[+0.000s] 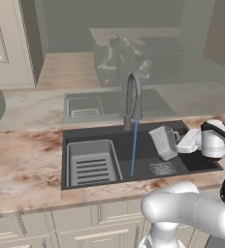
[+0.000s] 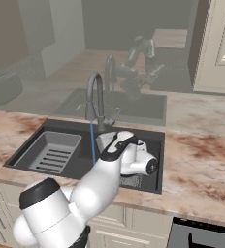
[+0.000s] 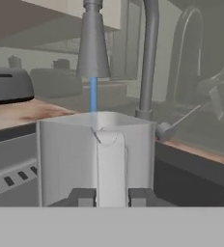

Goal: Turn on the sink faucet and place the jug under the water for a few seconds to fill it up.

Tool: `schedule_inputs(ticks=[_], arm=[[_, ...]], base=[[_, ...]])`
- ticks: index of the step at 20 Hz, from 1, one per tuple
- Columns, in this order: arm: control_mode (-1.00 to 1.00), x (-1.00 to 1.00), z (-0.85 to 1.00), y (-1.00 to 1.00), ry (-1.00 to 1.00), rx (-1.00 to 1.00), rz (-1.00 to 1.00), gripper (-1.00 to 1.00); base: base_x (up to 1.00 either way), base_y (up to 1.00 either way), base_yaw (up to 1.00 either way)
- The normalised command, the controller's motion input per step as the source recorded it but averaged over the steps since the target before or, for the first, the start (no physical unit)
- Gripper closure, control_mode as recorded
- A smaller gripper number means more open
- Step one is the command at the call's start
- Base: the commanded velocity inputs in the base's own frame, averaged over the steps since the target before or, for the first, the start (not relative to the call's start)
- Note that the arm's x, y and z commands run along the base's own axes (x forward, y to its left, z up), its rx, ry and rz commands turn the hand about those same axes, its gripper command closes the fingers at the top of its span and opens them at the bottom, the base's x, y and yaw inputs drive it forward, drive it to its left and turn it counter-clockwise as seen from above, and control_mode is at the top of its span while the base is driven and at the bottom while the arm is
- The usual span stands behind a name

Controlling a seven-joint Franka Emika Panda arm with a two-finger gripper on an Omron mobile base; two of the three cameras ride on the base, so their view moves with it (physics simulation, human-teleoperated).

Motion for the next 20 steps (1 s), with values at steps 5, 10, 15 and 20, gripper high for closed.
schedule_inputs(ticks=[5,10,15,20], arm=[[-1.0,0.13,-0.18,0.13,0.0,-0.03,0.0,1.0],[-1.0,0.11,0.0,0.04,-0.03,0.0,0.0,1.0],[-1.0,0.15,0.0,0.09,-0.03,0.0,0.0,1.0],[-1.0,0.14,-0.05,0.13,-0.01,0.0,0.0,1.0]], base=[[0.0,0.0,0.0],[0.0,0.0,0.0],[0.0,0.0,0.0],[0.0,0.0,0.0]])
